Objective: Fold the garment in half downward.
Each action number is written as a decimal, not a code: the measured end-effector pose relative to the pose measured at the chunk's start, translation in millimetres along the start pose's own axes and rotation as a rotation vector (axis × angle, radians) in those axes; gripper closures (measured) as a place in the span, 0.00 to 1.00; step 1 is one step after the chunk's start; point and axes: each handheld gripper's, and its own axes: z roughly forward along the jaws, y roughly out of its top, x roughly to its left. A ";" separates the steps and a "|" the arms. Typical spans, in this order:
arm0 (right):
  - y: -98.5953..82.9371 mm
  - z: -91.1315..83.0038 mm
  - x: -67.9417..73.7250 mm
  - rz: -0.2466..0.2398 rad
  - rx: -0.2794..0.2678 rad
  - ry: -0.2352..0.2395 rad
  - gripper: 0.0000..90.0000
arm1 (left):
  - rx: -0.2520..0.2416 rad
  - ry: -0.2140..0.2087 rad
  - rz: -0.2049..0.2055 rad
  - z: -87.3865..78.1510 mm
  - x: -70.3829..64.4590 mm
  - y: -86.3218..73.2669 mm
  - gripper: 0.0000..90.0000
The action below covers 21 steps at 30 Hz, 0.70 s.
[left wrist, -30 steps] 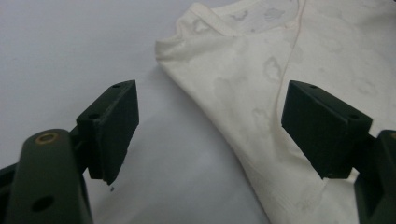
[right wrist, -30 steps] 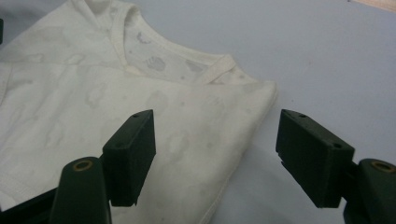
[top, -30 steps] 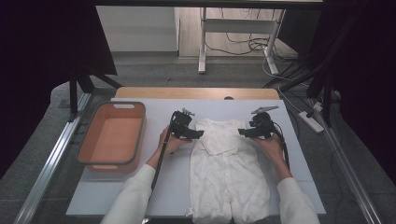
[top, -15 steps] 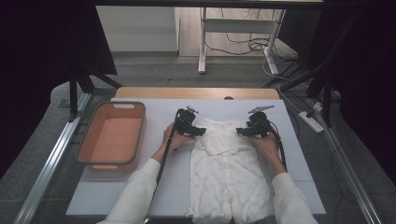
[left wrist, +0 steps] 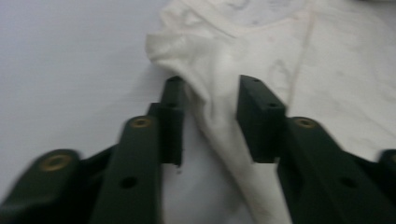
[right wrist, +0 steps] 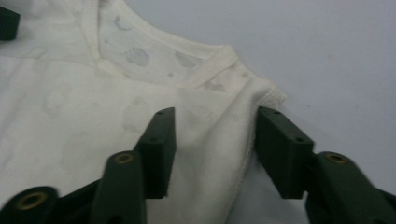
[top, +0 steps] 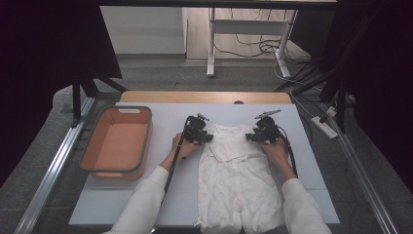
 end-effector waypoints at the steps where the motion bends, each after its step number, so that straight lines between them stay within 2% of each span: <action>1: 0.2 -0.1 1.2 -0.006 -0.002 0.012 0.70 | 0.001 -0.007 0.006 0.6 -2.1 -0.2 0.85; 2: 0.4 -0.3 2.5 -0.010 0.002 0.024 0.77 | -0.002 -0.017 0.008 1.0 -3.8 -0.6 0.92; 4: 0.3 -0.7 4.5 -0.015 0.004 0.052 0.87 | -0.009 -0.018 0.021 0.2 -6.4 -1.4 0.95; 6: 0.2 -2.0 5.7 -0.020 0.006 0.065 0.92 | -0.018 -0.028 0.026 -2.6 -6.8 -2.1 0.96; 8: 1.2 -5.3 7.0 -0.031 0.005 0.064 0.93 | -0.036 -0.031 0.023 -8.6 -6.6 -2.4 0.97; 11: 4.9 -14.4 9.2 -0.049 -0.027 0.057 0.94 | -0.079 -0.034 0.022 -22.7 -6.1 -1.9 0.97; 17: 13.2 -38.9 12.4 -0.043 -0.144 0.057 0.94 | -0.162 -0.055 0.027 -48.3 -9.6 -2.9 0.97; 21: 14.6 -46.2 14.8 -0.053 -0.159 0.049 0.94 | -0.207 -0.071 0.022 -55.6 -12.7 -6.9 0.97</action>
